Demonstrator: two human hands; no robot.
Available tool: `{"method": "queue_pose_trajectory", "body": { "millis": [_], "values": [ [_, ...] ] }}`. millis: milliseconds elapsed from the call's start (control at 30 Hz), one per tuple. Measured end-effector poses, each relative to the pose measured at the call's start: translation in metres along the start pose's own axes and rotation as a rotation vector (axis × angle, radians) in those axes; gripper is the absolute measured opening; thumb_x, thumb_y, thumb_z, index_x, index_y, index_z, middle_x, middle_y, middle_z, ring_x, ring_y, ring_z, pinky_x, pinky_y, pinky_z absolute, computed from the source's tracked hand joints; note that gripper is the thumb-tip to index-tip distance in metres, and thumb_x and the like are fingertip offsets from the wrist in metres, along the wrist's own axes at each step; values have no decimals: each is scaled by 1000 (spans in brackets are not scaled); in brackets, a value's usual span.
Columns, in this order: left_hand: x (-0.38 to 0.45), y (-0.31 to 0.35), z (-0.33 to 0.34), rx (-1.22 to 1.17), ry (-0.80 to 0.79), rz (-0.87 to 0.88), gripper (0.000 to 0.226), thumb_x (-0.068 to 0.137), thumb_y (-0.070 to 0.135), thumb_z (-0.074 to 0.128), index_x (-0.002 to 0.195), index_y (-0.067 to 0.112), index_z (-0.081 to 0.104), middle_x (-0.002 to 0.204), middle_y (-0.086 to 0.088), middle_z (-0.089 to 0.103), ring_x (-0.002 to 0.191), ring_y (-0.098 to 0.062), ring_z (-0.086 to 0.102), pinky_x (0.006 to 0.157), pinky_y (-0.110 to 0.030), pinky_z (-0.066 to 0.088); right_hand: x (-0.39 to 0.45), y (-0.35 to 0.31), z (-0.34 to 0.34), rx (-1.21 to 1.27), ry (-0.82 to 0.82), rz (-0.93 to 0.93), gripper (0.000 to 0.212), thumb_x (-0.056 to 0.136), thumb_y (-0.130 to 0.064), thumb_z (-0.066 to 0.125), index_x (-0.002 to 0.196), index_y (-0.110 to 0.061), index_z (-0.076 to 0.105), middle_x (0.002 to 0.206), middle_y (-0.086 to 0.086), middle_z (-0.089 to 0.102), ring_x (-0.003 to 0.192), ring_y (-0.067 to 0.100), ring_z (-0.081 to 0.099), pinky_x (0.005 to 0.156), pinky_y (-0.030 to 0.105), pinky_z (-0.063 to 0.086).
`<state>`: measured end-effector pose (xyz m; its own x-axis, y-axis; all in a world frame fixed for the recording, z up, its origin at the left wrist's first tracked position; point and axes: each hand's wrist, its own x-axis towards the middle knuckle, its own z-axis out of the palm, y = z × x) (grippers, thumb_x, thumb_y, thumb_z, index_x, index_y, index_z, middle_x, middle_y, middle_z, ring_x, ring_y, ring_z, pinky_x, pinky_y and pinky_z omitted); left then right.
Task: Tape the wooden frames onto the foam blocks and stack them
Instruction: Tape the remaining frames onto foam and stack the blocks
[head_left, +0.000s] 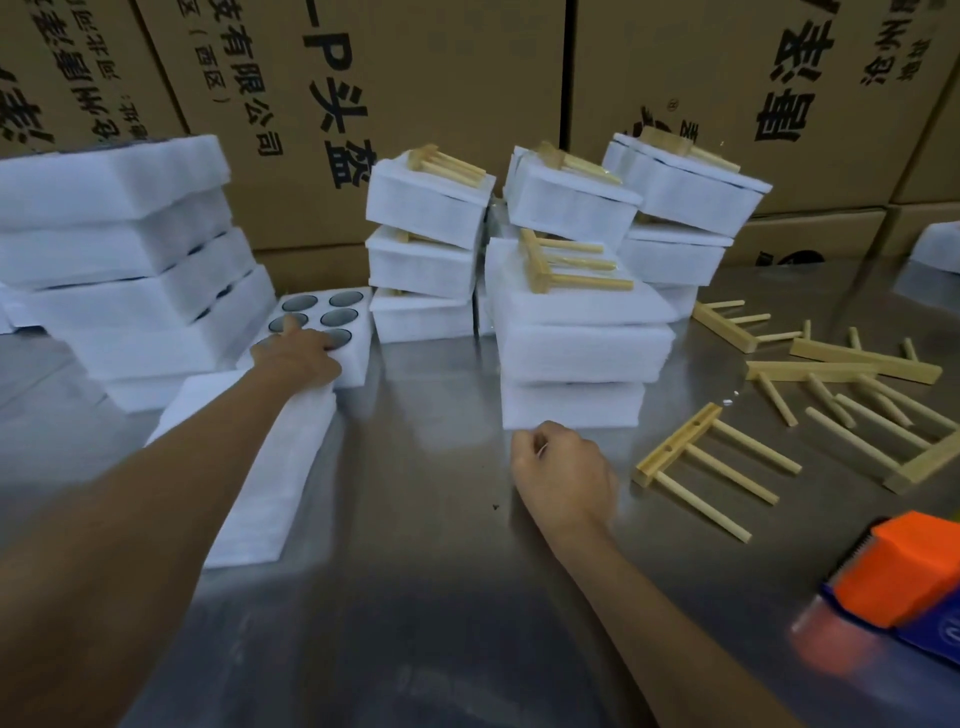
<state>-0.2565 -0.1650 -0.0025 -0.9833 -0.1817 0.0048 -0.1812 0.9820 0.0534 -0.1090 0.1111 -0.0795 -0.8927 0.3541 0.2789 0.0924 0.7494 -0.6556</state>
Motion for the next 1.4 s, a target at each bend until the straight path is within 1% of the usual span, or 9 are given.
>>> {"method": "queue_pose_trajectory", "body": {
  "millis": [167, 367, 700, 900, 1067, 1167, 1267, 1333, 1400],
  "values": [
    [18, -6, -4, -201, 71, 50, 55, 94, 14, 50, 144, 38, 47, 159, -3, 23, 146, -27, 26, 119, -48, 23, 3, 1, 2, -26, 9, -13, 30, 92, -32, 43, 68, -18, 54, 62, -1, 55, 63, 23, 52, 61, 31, 37],
    [23, 0, -19, -741, 233, -136, 50, 95, 17, 62, 144, 15, 50, 152, -18, 29, 124, -43, 50, 112, -40, 38, 4, 1, 3, -41, 4, -9, 32, 91, -32, 42, 64, -18, 49, 56, -4, 49, 52, 12, 42, 59, 31, 32],
    [-36, 19, -40, -1239, 452, 22, 24, 97, 13, 62, 121, 11, 59, 121, -8, 63, 110, -26, 60, 101, -46, 51, 3, -3, -3, -29, -23, 10, 33, 90, -33, 44, 63, -15, 48, 56, -2, 51, 51, 12, 43, 56, 31, 33],
    [-101, 54, -55, -1075, 610, 307, 21, 94, 16, 65, 114, 10, 61, 122, -9, 41, 112, -26, 53, 106, -35, 45, -1, 2, -17, 225, -165, 73, 34, 90, -28, 46, 68, -6, 59, 63, 10, 63, 65, 26, 60, 60, 33, 47],
    [-175, 86, -47, -939, 704, 612, 16, 92, 12, 66, 108, 10, 64, 115, -5, 37, 104, 4, 41, 99, -7, 33, -11, 15, -42, 665, -283, 233, 36, 100, -29, 49, 77, -8, 67, 60, 7, 64, 61, 20, 58, 65, 30, 46],
    [-220, 106, -34, -870, 737, 717, 19, 89, 3, 67, 107, 11, 64, 114, -7, 38, 109, -16, 46, 100, -18, 37, -19, 19, -67, 920, -334, 382, 43, 104, -35, 43, 95, 1, 64, 73, 16, 64, 63, 22, 57, 63, 28, 48],
    [-259, 120, -18, -699, 770, 769, 30, 83, -4, 68, 109, 11, 68, 117, -15, 43, 111, -32, 47, 99, -28, 39, -36, 21, -98, 1087, -477, 415, 65, 96, -64, 36, 117, -9, 64, 98, 22, 68, 87, 31, 61, 79, 38, 50],
    [-280, 126, -10, -575, 771, 801, 37, 77, -9, 68, 108, 11, 70, 122, -20, 47, 111, -35, 47, 96, -37, 43, -41, 15, -127, 1231, -493, 307, 75, 87, -78, 38, 126, -19, 62, 115, 20, 69, 100, 34, 65, 84, 44, 47],
    [-295, 131, -4, -449, 778, 817, 41, 71, -12, 70, 105, 12, 71, 122, -23, 51, 104, -38, 50, 87, -44, 48, -35, -1, -156, 1283, -397, 157, 67, 83, -76, 51, 127, -27, 61, 119, 11, 71, 108, 29, 68, 89, 46, 51]
  ]
}}
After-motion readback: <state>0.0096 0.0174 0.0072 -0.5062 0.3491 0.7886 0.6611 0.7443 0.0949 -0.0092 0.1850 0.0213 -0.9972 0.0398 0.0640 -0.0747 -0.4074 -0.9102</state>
